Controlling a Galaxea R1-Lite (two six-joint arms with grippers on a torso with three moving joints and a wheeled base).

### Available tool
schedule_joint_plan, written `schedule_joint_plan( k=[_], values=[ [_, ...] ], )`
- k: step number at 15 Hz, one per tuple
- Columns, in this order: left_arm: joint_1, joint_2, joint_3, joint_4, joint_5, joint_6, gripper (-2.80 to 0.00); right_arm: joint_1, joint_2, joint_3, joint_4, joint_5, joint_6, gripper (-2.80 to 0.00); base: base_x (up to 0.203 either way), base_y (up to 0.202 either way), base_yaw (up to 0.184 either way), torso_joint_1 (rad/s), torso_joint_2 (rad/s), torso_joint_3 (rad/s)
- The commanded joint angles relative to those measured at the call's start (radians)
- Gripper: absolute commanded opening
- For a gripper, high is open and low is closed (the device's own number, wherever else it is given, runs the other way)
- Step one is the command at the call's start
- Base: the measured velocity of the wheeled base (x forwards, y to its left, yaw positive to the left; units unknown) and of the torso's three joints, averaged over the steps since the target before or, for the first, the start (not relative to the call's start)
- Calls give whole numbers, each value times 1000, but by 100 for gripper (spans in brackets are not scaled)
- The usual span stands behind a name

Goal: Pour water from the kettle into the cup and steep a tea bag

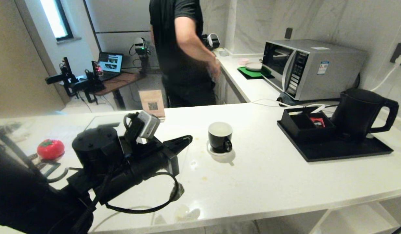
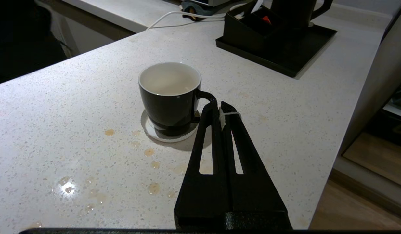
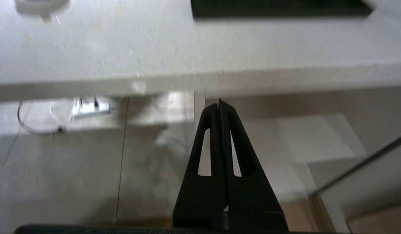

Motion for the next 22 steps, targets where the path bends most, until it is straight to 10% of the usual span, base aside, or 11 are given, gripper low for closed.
schedule_joint_plan(
  k=[1, 22],
  values=[
    [3, 23, -22, -8, -1, -4, -280, -1, -139, 0, -1, -1, 0, -280, 0, 0, 0, 0, 0, 0],
    [14, 211, -484, 7, 27, -16, -280, -1, -153, 0, -3, -8, 72, -280, 0, 0, 0, 0, 0, 0]
  ],
)
